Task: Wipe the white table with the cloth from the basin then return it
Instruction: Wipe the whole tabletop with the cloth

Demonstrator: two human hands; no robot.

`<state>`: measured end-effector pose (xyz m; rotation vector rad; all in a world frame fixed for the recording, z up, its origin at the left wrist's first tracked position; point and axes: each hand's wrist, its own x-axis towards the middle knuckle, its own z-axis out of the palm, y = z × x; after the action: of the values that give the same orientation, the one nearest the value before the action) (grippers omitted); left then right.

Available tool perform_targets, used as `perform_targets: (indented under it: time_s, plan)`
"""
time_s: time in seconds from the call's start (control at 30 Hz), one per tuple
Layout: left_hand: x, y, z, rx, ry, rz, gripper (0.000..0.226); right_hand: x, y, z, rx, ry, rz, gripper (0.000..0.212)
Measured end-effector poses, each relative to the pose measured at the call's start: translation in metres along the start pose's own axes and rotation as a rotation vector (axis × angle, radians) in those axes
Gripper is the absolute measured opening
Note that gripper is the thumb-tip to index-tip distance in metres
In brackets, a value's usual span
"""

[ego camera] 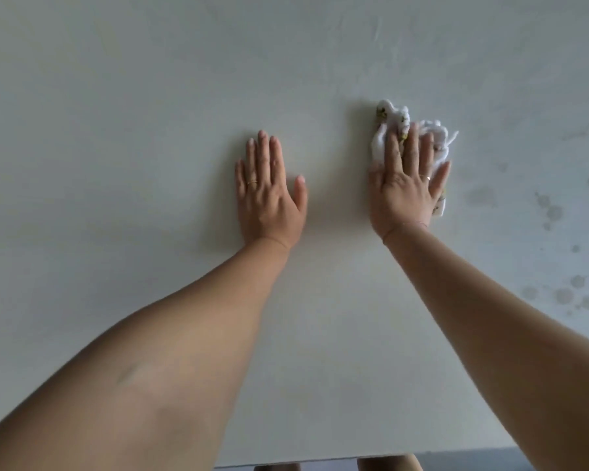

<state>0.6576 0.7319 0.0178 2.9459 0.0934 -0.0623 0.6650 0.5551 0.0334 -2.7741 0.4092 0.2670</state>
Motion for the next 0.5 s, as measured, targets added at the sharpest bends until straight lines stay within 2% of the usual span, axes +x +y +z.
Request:
perform_targets:
  time_s: [0.07, 0.13, 0.23, 0.3, 0.33, 0.4, 0.47, 0.5]
  plan:
    - [0.000, 0.000, -0.001, -0.007, 0.003, -0.006, 0.068, -0.017, -0.030, 0.011, 0.023, -0.029, -0.059, 0.055]
    - [0.000, 0.000, -0.003, -0.020, -0.015, -0.004, 0.068, -0.034, -0.046, 0.018, 0.007, -0.109, -0.279, 0.052]
    - [0.000, 0.002, -0.005, -0.027, -0.028, -0.007, 0.068, -0.017, -0.029, 0.007, -0.081, -0.161, -0.547, 0.051]
    - [0.001, 0.002, -0.005, -0.023, -0.019, -0.011, 0.068, 0.010, -0.006, -0.003, -0.155, -0.118, -0.605, 0.053]
    - [0.002, 0.002, -0.006, -0.021, -0.022, -0.014, 0.068, 0.025, 0.005, -0.008, -0.146, -0.096, -0.530, 0.053]
    - [0.002, 0.001, -0.006, -0.025, -0.030, -0.013, 0.068, 0.048, 0.011, -0.014, -0.064, -0.035, -0.256, 0.052]
    - [0.003, 0.001, -0.006, -0.029, -0.032, -0.007, 0.068, 0.053, -0.009, -0.007, 0.009, 0.025, -0.011, 0.052]
    - [0.003, 0.001, -0.006, -0.030, -0.037, -0.005, 0.068, 0.049, -0.025, -0.002, 0.024, 0.027, 0.026, 0.054]
